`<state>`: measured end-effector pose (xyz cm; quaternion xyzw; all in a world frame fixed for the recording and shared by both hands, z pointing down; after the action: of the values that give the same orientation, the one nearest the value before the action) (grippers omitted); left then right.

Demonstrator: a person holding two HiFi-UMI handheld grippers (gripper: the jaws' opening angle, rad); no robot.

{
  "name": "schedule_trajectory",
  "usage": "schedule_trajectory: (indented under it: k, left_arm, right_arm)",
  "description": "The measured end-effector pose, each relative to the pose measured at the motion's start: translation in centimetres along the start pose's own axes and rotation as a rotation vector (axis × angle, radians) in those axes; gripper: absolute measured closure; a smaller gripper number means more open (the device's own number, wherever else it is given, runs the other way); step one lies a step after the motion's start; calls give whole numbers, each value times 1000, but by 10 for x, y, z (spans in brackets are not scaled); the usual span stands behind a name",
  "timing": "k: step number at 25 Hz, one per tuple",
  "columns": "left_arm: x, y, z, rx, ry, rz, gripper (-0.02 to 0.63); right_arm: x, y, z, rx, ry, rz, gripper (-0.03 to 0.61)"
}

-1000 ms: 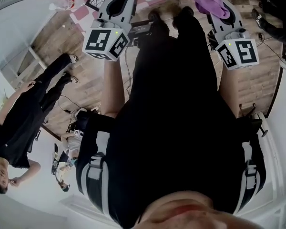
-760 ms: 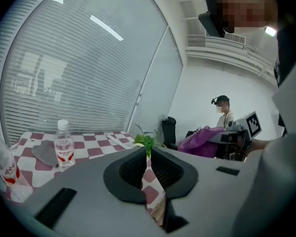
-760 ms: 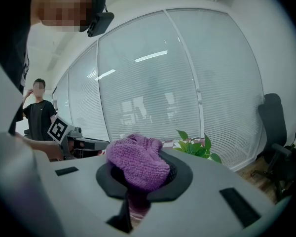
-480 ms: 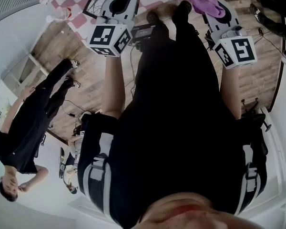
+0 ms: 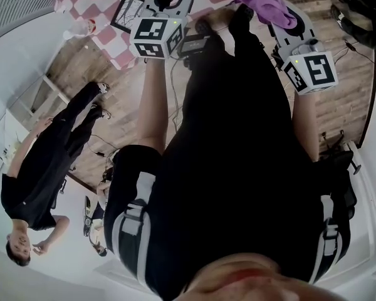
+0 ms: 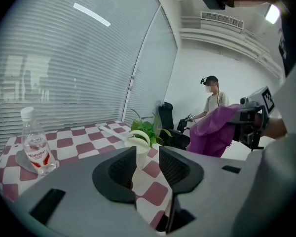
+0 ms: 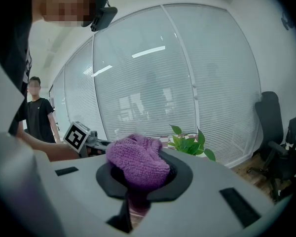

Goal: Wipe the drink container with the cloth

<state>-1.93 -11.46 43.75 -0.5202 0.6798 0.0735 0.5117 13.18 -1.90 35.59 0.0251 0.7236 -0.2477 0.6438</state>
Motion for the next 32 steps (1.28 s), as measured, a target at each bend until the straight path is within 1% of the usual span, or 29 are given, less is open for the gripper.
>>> schedule_trajectory:
  k: [2,6,8,11,14,22,32]
  left_arm:
    - [-1,-10,-2,17,-9,-10,454]
    - [-4,-29,-14,60,-15,-33,370]
    - [-6,-35,-17,63,-20,-44,347]
    - [-9,-46,-18,70,-49,-68,322]
    - [-11,-55,-21,84,-69,-81,310]
    - [-10,-74,-30,107,-59,-94,307]
    - [-9,-82,-28,91,-59,-104,308]
  right_arm:
    - [0,2,5,-2,-2,-4,522]
    - [0,1,12,-1,-1,-10,522]
    - [-1,-1,14,-1,-3,-12,522]
    - [-2,-1,19,-7,-3,-19,522]
    - [-1,-2,23,-8,2,-14,522]
    - [0,0,32,-13,2,-24,522]
    - [4,0,42,-26,-6,-10,522]
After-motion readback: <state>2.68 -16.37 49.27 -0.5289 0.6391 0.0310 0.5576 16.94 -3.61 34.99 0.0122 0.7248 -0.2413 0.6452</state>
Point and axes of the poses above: the fingertips, and each gripper's own axes: y backward along the fingers, z to its right, x out of its top, the point moved 2 cm from there along y, backward along the fingers, and after that the axes turned 14 degrees about y, right-handed, at the moved point
